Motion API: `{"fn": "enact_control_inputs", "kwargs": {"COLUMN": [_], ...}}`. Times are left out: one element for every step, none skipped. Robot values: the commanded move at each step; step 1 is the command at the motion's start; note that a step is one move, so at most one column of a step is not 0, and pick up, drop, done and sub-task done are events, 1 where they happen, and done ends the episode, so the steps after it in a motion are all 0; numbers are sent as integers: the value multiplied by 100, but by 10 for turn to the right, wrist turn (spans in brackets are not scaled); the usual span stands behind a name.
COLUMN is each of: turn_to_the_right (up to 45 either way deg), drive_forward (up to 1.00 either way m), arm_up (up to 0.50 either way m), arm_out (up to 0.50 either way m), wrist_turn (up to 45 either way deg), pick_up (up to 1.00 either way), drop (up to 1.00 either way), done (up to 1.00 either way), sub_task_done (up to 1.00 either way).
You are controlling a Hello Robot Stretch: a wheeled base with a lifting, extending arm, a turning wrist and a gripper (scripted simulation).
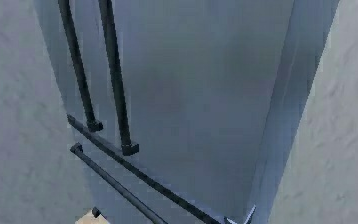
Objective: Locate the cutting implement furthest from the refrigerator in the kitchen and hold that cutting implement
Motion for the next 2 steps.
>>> {"fn": "enact_control_inputs", "kwargs": {"turn_to_the_right": [-450,-450], "drive_forward": [0,0], "arm_up": [0,0], "arm_out": [0,0], "wrist_turn": [0,0], "pick_up": [0,0], "drop": [0,0], "done": [0,0], "sub_task_done": [0,0]}}
